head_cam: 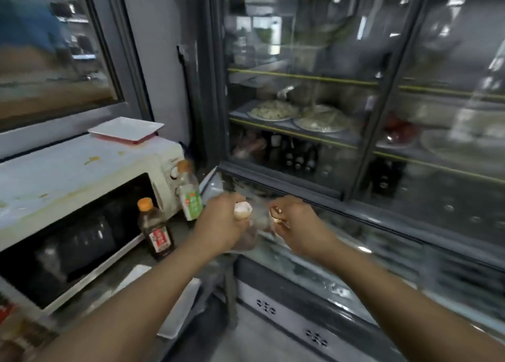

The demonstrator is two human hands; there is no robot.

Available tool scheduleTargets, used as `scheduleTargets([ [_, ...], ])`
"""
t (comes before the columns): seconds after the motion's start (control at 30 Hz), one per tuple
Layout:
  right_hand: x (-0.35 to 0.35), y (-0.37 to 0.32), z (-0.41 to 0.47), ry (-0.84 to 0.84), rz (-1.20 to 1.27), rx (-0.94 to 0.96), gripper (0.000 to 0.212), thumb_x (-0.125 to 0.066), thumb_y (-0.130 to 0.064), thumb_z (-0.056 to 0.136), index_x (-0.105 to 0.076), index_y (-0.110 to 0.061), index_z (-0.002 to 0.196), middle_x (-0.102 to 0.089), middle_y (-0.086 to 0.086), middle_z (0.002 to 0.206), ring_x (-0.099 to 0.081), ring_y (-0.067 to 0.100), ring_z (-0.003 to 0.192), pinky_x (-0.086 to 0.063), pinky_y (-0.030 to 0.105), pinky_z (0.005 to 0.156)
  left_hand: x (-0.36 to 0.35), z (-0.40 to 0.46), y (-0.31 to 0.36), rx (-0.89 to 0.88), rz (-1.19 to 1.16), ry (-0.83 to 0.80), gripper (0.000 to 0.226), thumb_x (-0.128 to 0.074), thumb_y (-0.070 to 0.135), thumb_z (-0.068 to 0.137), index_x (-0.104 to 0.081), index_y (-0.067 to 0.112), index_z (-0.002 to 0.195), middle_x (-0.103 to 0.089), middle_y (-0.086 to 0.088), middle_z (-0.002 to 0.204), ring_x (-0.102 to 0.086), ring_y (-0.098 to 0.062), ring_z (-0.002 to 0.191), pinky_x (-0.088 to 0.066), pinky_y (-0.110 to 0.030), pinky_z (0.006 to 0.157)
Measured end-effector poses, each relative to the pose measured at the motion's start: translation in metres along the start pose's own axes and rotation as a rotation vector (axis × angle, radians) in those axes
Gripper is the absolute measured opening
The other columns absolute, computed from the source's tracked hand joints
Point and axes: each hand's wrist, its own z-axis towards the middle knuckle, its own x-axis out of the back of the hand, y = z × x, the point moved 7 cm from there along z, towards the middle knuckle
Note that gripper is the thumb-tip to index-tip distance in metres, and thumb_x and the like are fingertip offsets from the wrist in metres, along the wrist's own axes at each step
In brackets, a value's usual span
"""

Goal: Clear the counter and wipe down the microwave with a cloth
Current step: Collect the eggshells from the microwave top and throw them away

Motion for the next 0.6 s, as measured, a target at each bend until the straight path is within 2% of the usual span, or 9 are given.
scheduleTargets([
  [0.07,0.019,0.022,-0.029,0.039,-0.020,-0.068,0.015,-0.058,-0.005,0.085,-0.063,0.004,0.096,-0.062,0.019,0.099,-0.055,0.033,0.096,-0.037,0.033,0.081,-0.023,-0.002,0.031,-0.046,-0.016,-0.043,0.028,-0.075,0.022,0.074,-0.065,0.018,0.100,-0.064,-0.004,0.101,-0.060,-0.023,0.094,-0.050,-0.035,0.078],
  [0.13,0.039,0.047,-0.063,0.066,-0.065,-0.146,0.016,-0.058,-0.006,0.086,-0.060,0.004,0.097,-0.060,0.019,0.101,-0.054,0.034,0.099,-0.037,0.034,0.082,-0.048,-0.007,0.066,-0.109,-0.019,-0.079,0.032,-0.074,0.024,0.075,-0.064,0.018,0.105,-0.063,-0.003,0.104,-0.059,-0.021,0.096,-0.047,-0.031,0.080],
  [0.33,0.111,0.116,-0.189,0.185,-0.114,-0.345,0.027,-0.063,-0.008,0.084,-0.059,-0.004,0.110,-0.059,0.011,0.110,-0.053,0.025,0.104,-0.035,0.022,0.079,-0.131,-0.041,0.192,-0.305,-0.062,-0.225,0.036,-0.075,0.028,0.075,-0.062,0.020,0.109,-0.061,-0.001,0.108,-0.057,-0.019,0.098,-0.042,-0.028,0.080],
  [0.43,0.152,0.144,-0.267,0.228,-0.141,-0.467,0.030,-0.063,-0.008,0.084,-0.058,-0.007,0.113,-0.058,0.010,0.111,-0.054,0.025,0.102,-0.037,0.026,0.081,-0.170,-0.076,0.264,-0.390,-0.094,-0.277,0.037,-0.076,0.027,0.074,-0.063,0.021,0.108,-0.062,0.001,0.109,-0.057,-0.018,0.098,-0.044,-0.028,0.082],
  [0.53,0.195,0.163,-0.350,0.278,-0.180,-0.547,0.027,-0.062,-0.005,0.082,-0.059,-0.001,0.108,-0.060,0.012,0.106,-0.055,0.027,0.098,-0.040,0.031,0.082,-0.206,-0.119,0.339,-0.468,-0.128,-0.348,0.031,-0.075,0.028,0.075,-0.063,0.023,0.103,-0.063,0.003,0.104,-0.058,-0.017,0.095,-0.045,-0.028,0.079],
  [0.6,0.222,0.173,-0.406,0.306,-0.197,-0.611,0.024,-0.061,-0.005,0.081,-0.059,-0.001,0.105,-0.060,0.011,0.101,-0.054,0.025,0.094,-0.039,0.030,0.078,-0.232,-0.152,0.388,-0.521,-0.136,-0.407,0.031,-0.074,0.029,0.076,-0.063,0.023,0.104,-0.062,0.002,0.105,-0.058,-0.018,0.096,-0.048,-0.032,0.083],
])
